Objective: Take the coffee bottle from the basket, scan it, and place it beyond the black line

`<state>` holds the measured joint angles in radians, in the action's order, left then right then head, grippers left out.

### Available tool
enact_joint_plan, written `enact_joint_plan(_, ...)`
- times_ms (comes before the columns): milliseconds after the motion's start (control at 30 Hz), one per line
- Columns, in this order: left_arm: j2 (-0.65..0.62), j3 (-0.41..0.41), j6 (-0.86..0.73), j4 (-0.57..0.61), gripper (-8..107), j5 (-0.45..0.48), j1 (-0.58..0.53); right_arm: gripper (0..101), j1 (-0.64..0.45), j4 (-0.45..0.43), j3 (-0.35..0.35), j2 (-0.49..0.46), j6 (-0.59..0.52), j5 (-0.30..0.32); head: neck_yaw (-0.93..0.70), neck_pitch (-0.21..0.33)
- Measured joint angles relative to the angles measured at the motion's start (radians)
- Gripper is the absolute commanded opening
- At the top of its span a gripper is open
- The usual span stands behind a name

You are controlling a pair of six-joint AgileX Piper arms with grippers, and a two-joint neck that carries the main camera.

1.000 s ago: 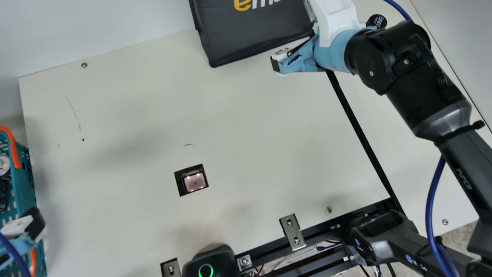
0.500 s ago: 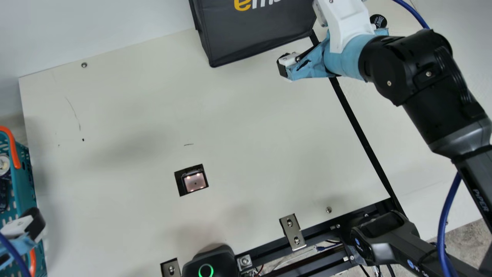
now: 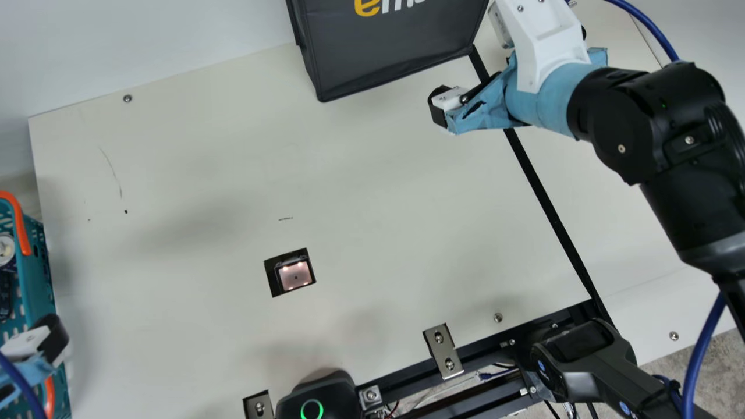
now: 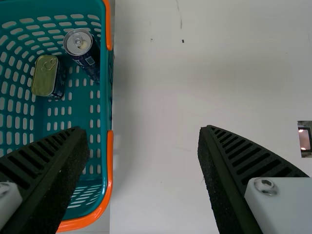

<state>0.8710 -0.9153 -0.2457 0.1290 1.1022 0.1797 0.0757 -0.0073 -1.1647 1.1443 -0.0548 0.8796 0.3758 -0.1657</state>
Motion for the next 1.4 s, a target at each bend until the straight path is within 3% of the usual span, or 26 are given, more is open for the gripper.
enact_joint_plan(633,-0.006,-0.005,0.007,-0.006,90,0.007,-0.005,91,-0.005,0.018,0.016,-0.107,-0.015,0.037,-0.002,0.0)
enact_joint_plan(1133,-0.113,-0.268,0.191,-0.102,90,0.109,-0.198,91,-0.06,-0.004,-0.05,-0.364,0.015,0.295,-0.324,0.0)
enact_joint_plan(1233,-0.115,-0.288,0.199,-0.102,90,0.111,-0.207,91,-0.064,-0.004,-0.054,-0.403,0.016,0.341,-0.345,0.0)
enact_joint_plan(1400,-0.115,-0.286,0.199,-0.102,90,0.114,-0.207,91,-0.064,-0.005,-0.054,-0.406,0.016,0.344,-0.345,0.0)
